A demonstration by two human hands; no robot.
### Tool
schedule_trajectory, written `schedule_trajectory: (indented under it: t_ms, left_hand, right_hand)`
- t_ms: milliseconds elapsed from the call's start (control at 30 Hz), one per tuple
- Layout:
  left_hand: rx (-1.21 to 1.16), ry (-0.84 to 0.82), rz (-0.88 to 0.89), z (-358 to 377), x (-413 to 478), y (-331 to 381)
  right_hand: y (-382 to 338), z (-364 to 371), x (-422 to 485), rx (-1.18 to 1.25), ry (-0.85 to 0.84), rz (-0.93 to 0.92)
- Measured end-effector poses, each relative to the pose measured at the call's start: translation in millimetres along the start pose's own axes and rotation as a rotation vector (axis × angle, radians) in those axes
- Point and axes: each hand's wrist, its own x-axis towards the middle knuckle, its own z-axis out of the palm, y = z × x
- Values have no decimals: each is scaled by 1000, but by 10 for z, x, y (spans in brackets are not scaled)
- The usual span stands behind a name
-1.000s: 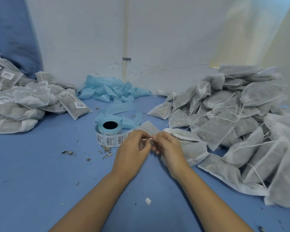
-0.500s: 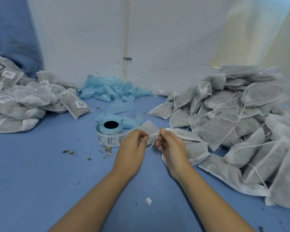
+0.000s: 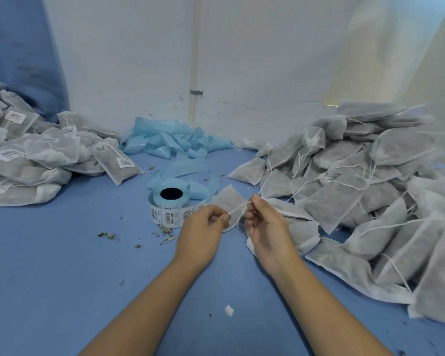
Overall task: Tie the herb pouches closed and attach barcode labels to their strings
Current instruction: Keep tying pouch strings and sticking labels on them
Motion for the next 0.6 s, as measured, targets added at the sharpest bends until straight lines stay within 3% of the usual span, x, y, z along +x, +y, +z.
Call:
schedule_trajectory:
  t_ms: [267,467,600]
  left_hand:
    - [135,12,105,4,7,-36]
    - [513,-7,577,-38,-50,-26]
    - [433,1,516,-43,-32,-30]
  right_hand:
    - [-23,0,14,102,-6,56]
    - [-140,-44,20,285,-115,163]
    - [-175,-38,-11,323,-270,194]
